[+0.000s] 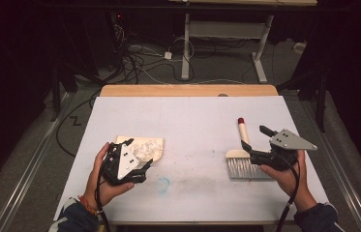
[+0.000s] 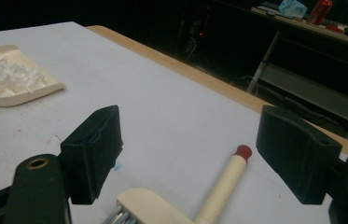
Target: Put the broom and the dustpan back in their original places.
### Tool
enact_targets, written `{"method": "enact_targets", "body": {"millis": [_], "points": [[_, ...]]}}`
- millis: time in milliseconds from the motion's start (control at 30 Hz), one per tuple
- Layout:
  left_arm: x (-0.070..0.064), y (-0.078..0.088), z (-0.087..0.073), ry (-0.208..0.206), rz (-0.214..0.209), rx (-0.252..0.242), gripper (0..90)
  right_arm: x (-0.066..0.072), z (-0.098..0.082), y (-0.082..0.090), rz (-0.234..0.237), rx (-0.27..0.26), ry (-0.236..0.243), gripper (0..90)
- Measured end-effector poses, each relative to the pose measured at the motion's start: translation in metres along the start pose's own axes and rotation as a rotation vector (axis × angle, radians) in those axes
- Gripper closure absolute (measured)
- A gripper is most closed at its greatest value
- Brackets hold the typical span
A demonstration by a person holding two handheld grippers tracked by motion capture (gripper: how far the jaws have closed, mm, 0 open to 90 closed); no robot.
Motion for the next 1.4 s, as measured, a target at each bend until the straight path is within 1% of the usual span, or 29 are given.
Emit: {"method": "enact_targets", "body": {"millis": [33, 67, 133, 200, 267, 367, 433, 500, 567, 667, 733, 800, 867, 900, 967, 1067, 1133, 1200, 1233, 1300, 1367, 1400], "points": [[-0.002, 0.0, -0.001, -0.008, 0.0, -0.001, 16.0, 0.001, -0.001, 0.001, -0.001, 0.001, 0.005, 23.3], [-0.003, 0.0, -0.002, -0.007, -0.002, -0.007, 16.0, 0.002, -0.003, 0.003, -0.001, -0.001, 0.008, 23.3], [-0.006, -0.001, -0.005, -0.015, -0.008, 0.005, 16.0, 0.003, -0.006, 0.006, -0.002, -0.005, 0.013, 23.2], [-0.008, -0.002, -0.007, -0.022, -0.002, 0.002, 16.0, 0.005, -0.009, 0.009, -0.001, -0.008, 0.032, 23.3], [-0.01, -0.002, -0.009, -0.022, -0.011, 0.002, 16.0, 0.007, -0.013, 0.011, 0.001, -0.012, 0.039, 23.3], [-0.011, -0.003, -0.015, -0.027, -0.011, 0.007, 16.0, 0.01, -0.018, 0.014, -0.006, -0.009, 0.053, 23.3], [-0.012, -0.005, -0.02, -0.028, -0.013, 0.015, 16.0, 0.012, -0.022, 0.017, -0.01, -0.024, 0.061, 23.3], [-0.013, -0.005, -0.025, -0.041, -0.013, 0.023, 16.0, 0.014, -0.025, 0.018, -0.01, -0.022, 0.058, 23.0], [-0.013, -0.006, -0.029, -0.044, -0.016, 0.029, 16.0, 0.015, -0.029, 0.02, -0.01, -0.024, 0.065, 22.7], [-0.014, -0.005, -0.034, -0.053, -0.018, 0.039, 16.0, 0.017, -0.033, 0.023, -0.01, -0.041, 0.067, 22.2], [-0.014, -0.005, -0.037, -0.05, -0.026, 0.04, 16.0, 0.018, -0.036, 0.025, 0.002, -0.046, 0.069, 21.7], [-0.015, -0.005, -0.039, -0.053, -0.018, 0.047, 16.0, 0.02, -0.038, 0.026, -0.012, -0.038, 0.078, 21.4], [-0.015, -0.005, -0.041, -0.053, -0.025, 0.047, 16.0, 0.02, -0.042, 0.027, -0.009, -0.039, 0.073, 20.5], [-0.015, -0.004, -0.043, -0.053, -0.023, 0.047, 16.0, 0.021, -0.044, 0.027, -0.014, -0.033, 0.072, 20.4], [-0.016, -0.004, -0.045, -0.052, -0.028, 0.051, 16.0, 0.022, -0.048, 0.028, -0.008, -0.022, 0.066, 19.6], [-0.016, -0.004, -0.05, -0.058, -0.032, 0.061, 16.0, 0.024, -0.055, 0.029, -0.023, -0.011, 0.075, 19.2], [-0.017, -0.004, -0.053, -0.054, -0.03, 0.064, 16.0, 0.026, -0.061, 0.031, -0.024, -0.01, 0.067, 19.0], [-0.018, -0.004, -0.057, -0.059, -0.039, 0.076, 16.0, 0.027, -0.066, 0.033, -0.022, -0.007, 0.054, 19.0], [-0.02, -0.004, -0.059, -0.051, -0.044, 0.078, 16.0, 0.028, -0.068, 0.033, -0.025, -0.006, 0.056, 18.9], [-0.022, -0.005, -0.062, -0.063, -0.049, 0.096, 16.0, 0.031, -0.073, 0.034, -0.015, 0.003, 0.052, 19.0], [-0.025, -0.006, -0.063, -0.079, -0.041, 0.115, 16.0, 0.034, -0.077, 0.035, -0.016, 0.014, 0.068, 18.9], [-0.025, -0.005, -0.062, -0.075, -0.042, 0.111, 16.0, 0.035, -0.078, 0.035, -0.006, 0.018, 0.079, 18.9]]}}
Point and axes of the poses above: each handheld gripper's, and its own axes: y roughly backward along the jaws, z roughly out of its top, x roughly to its left, the point moved 2 cm from there along -y, roughly forward along the jaws, and after that the axes turned 7 degrees about -z, right-handed, at the moved point
